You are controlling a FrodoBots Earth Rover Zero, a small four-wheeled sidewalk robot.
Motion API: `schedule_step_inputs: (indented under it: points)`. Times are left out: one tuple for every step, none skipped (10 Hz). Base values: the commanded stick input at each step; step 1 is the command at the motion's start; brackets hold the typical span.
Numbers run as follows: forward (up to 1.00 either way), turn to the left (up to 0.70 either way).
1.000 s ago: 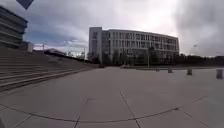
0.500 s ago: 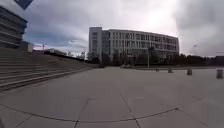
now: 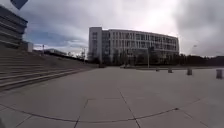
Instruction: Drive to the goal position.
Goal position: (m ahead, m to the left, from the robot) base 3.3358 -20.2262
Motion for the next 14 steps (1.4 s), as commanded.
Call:
schedule_step_inputs:
  points:
    - [0.05,0.0]
    - [0.05,0.0]
    - [0.06,0.0]
    - [0.05,0.0]
    - [0.06,0.0]
    - [0.06,0.0]
    - [0.06,0.0]
    - [0.06,0.0]
    - [0.06,0.0]
    - [0.06,0.0]
    - [0.06,0.0]
    - [0.06,0.0]
    - [0.05,0.0]
    - [0.06,0.0]
